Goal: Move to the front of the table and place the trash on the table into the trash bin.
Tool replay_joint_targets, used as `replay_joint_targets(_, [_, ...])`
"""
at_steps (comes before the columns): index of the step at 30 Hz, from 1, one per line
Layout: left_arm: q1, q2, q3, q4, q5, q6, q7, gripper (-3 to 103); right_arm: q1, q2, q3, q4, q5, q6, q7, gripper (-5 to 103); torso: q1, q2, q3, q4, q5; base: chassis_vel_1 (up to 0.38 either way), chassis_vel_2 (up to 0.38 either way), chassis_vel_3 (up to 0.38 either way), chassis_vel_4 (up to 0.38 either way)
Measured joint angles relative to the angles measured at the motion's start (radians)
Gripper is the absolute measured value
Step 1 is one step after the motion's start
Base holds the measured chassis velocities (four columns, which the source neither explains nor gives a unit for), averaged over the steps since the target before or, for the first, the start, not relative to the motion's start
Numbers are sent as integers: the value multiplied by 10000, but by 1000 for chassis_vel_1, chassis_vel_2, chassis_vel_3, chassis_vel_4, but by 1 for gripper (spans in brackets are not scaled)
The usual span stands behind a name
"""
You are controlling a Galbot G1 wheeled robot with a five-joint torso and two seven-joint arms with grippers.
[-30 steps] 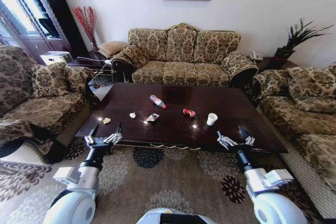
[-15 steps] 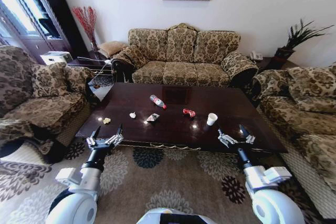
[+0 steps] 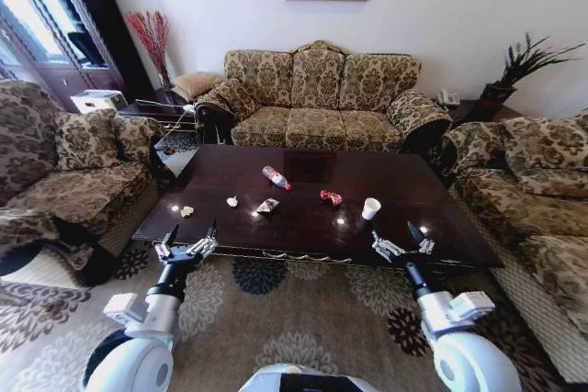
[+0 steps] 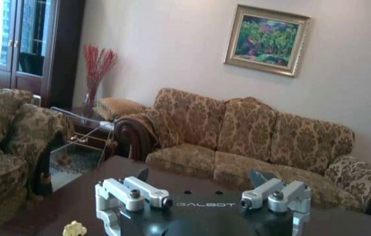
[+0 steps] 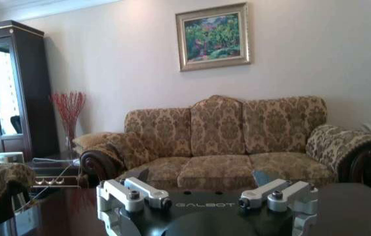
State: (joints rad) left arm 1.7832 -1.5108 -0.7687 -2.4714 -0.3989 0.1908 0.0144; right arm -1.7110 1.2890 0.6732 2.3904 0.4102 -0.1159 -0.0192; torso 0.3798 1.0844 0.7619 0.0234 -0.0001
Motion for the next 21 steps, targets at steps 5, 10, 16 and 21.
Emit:
replay_joint_targets(5, [-8,-19,38,40,-17,47,-8,100,38,-25,0,-29,3,24,-6,100,0,0,0,0,0,9,12,-11,-11])
replay_joint_targets(10, [7,-9,22,37,-40,61,-15,100,21,11,-42,-61,-20,133,-60,100,0,0,0,-1,3,127,101,-88,-116])
replay_joint_targets(16, [8,-31,27,31,-65,93,-30,100,7,17,-55,-61,-21,166,-55,100,0,0,0,0,-3,222,220,-216,-208])
replay_joint_targets(21, [20,-12,25,15,-74,112,-35,100,-53,85,-82,-118,0,618,-52,100,-1,1,-1,0,0,275,283,-268,-273])
